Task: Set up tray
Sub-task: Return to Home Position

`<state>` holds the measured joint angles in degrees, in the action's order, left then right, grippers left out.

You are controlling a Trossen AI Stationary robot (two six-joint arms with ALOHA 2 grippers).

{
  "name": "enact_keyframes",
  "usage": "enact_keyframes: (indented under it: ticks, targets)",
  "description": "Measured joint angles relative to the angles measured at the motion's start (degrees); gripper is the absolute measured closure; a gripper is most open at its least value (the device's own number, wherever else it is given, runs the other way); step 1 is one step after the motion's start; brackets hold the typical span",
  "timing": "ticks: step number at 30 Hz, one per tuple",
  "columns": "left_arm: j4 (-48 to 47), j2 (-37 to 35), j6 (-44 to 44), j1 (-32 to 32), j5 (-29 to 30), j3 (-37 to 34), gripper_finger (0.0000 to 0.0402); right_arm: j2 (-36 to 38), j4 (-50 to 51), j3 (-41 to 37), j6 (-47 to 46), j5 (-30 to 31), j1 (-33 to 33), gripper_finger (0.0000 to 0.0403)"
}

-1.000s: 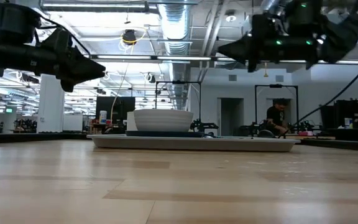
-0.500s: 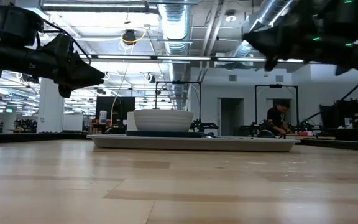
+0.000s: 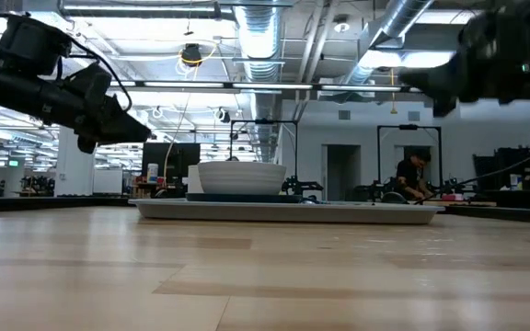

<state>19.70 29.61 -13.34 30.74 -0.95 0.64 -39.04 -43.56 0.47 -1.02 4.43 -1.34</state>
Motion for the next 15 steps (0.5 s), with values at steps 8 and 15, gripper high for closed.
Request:
enact_keyframes:
  ticks: [8, 15]
  targets:
    - [-0.8, 0.0, -2.4, 0.0, -0.1, 0.0, 0.0287, 1.1, 22.3, 0.0, -4.6, 0.0, 1.0, 0.0403]
    - [3.1, 0.0, -2.0, 0.0, -0.2, 0.0, 0.0287, -3.9, 23.4, 0.0, -7.7, 0.2, 1.3, 0.0403]
